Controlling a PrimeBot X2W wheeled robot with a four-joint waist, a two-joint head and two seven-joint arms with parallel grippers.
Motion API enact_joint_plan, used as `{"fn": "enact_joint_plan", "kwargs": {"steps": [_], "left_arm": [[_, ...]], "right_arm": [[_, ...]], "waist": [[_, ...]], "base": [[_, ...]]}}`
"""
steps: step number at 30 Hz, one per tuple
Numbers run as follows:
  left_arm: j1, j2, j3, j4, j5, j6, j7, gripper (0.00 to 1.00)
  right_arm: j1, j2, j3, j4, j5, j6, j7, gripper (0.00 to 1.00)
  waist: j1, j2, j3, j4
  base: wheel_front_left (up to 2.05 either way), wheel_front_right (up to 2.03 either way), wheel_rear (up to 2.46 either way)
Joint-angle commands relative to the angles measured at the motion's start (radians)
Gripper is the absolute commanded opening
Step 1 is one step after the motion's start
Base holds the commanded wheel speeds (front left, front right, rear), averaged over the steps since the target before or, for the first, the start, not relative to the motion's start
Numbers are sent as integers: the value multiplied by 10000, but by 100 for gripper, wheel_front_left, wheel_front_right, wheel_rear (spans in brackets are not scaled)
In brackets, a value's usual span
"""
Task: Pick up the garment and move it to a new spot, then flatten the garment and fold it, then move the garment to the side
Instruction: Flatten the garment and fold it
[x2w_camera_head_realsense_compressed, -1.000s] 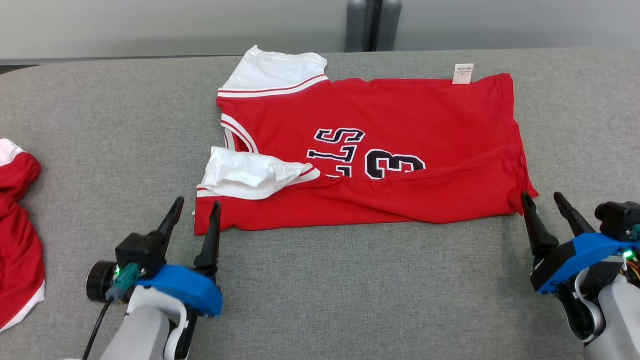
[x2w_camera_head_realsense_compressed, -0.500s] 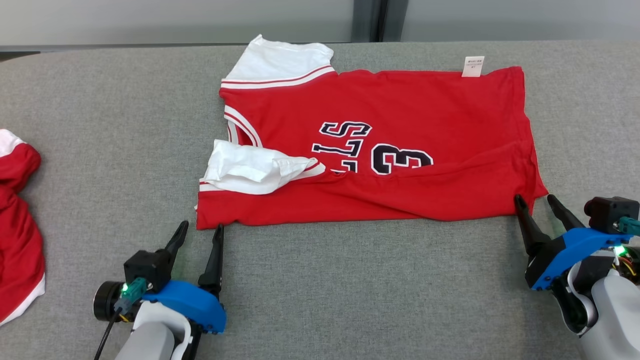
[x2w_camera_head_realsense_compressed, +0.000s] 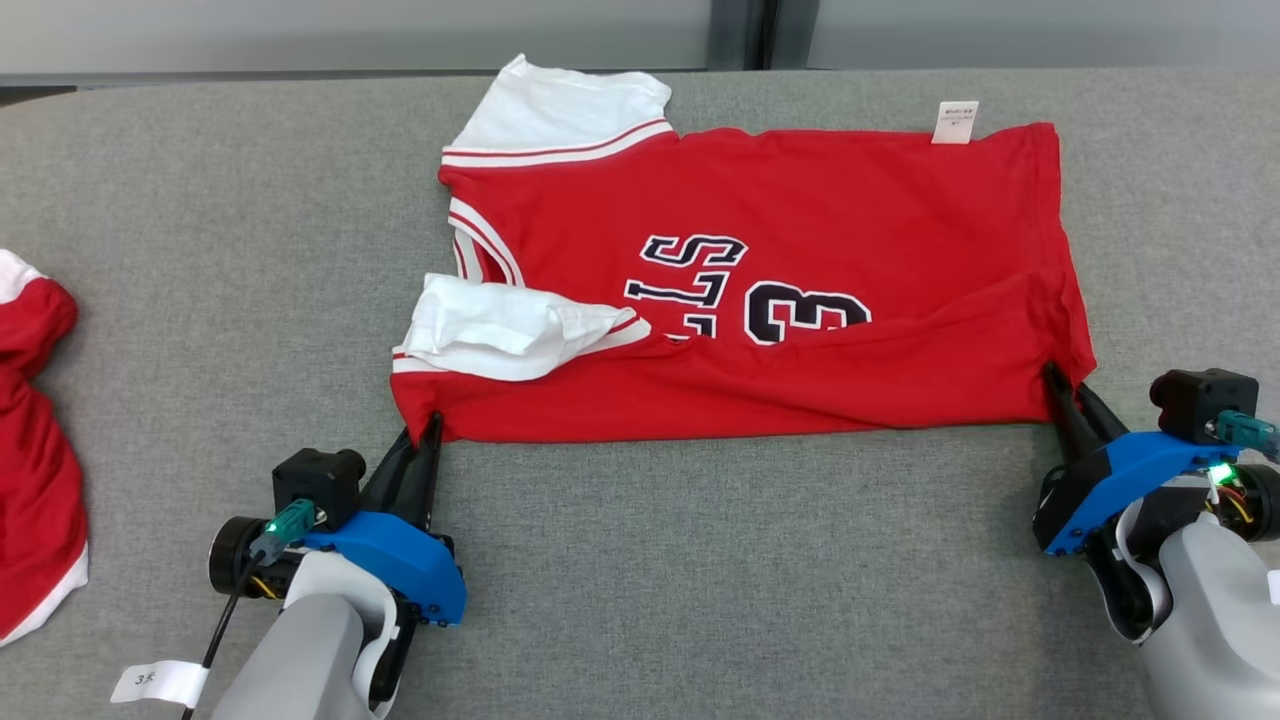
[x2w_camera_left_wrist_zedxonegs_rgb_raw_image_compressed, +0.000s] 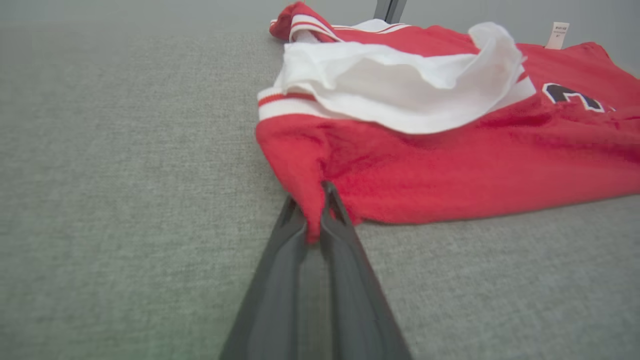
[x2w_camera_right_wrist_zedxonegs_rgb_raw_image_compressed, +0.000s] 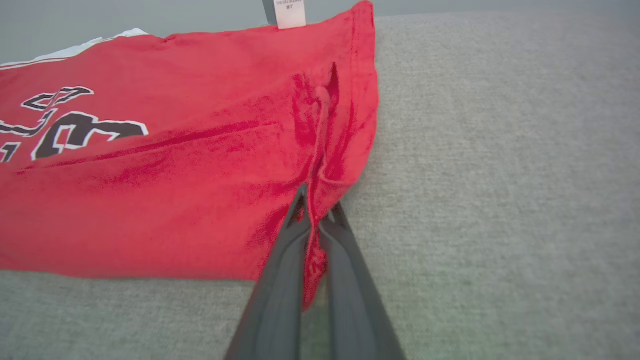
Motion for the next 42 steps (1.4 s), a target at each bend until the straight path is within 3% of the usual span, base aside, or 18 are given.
{"fn": "enact_joint_plan", "kwargs": {"steps": [1,6,13,26,27,28,29,42], "left_arm": [[-58,47,69,45,-102,-31,-36,0],[416,183,346,-495,-54,-4,-89,0],[2244,249,891,-2247,132,476,-87,0],[5007,341,976,-4516,50,1200,168,0],[5048,340,949,-4576,55,1219,219,43],[5047,334,909,-4620,93,1273,243,100],[5025,297,893,-4698,100,1276,204,100],[4442,146,1717,-5741,818,1772,-86,100]], "right_arm": [[-25,-37,46,18,105,1,-109,0],[415,-82,191,-116,456,-1,-509,0],[1707,-167,263,-1045,936,-1,-587,0],[4700,261,-750,-3881,832,-1,888,0],[4795,291,-863,-4023,741,-1,989,37],[4877,340,-974,-4144,668,-1,1064,73],[4941,424,-1065,-4207,608,-1,1133,100],[4270,818,-1367,-4947,-801,1,144,100]], "waist": [[0,0,-83,-28],[0,0,-584,-39],[0,0,-1331,-11],[0,0,-1827,-8],[0,0,-1826,-2],[0,0,-1827,4],[0,0,-1828,9],[0,0,-1908,-86]], "base": [[0,0,0],[0,0,0],[0,0,0],[0,0,0],[0,0,0],[0,0,0],[0,0,0],[0,0,0]]}}
